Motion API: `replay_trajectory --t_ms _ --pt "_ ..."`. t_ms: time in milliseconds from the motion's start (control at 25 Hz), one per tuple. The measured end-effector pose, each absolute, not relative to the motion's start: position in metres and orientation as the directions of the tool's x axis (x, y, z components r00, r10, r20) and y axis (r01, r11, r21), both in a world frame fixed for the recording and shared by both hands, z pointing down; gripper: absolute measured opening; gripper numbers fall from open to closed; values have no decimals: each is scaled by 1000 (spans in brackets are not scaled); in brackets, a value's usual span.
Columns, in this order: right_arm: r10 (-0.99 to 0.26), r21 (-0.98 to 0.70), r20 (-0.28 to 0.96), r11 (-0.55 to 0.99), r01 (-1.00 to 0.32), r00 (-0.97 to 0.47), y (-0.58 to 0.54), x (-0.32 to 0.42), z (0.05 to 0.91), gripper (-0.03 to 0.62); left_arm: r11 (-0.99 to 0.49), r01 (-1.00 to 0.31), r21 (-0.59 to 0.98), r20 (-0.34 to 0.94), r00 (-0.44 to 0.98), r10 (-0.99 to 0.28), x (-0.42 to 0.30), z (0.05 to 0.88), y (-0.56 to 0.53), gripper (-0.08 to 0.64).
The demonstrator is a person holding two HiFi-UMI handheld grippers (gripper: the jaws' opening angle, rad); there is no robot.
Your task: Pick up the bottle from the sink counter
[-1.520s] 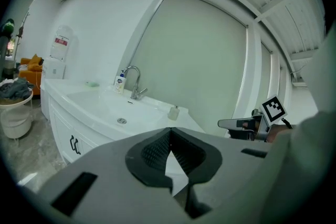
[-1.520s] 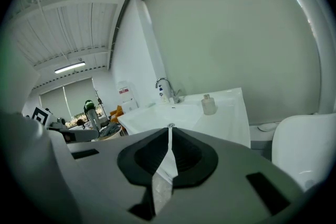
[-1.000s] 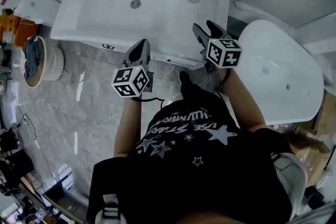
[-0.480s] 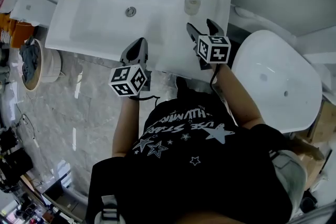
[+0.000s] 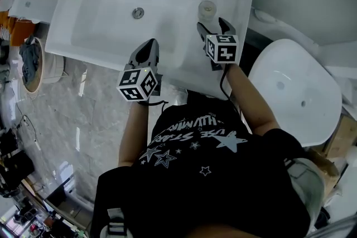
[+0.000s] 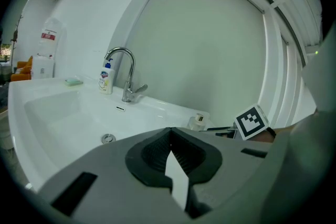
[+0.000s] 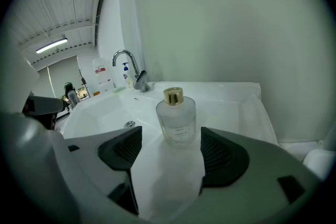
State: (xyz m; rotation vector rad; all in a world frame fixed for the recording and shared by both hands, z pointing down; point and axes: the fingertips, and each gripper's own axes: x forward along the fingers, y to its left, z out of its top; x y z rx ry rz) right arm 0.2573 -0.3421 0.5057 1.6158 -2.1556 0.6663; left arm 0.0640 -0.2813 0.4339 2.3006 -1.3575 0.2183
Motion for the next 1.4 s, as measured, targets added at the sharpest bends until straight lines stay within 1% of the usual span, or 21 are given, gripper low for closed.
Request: replay_trajectory --t_ms 560,760,1040,1400 --pt "-765 -84 588 266 -960 -264 -383 256 530 319 -375 -870 321 384 482 -788 59 449 -306 8" --pt "-741 -60 624 267 -962 -245 -386 254 535 319 -362 -873 327 390 473 -790 56 451 -307 8" --pt "-765 -35 602 261 -965 -229 -392 255 533 319 -353 -874 333 390 469 -792 55 456 -308 8" --pt "-781 -28 573 285 -958 -249 -402 250 530 318 -342 -877 339 397 462 -793 51 457 -305 8"
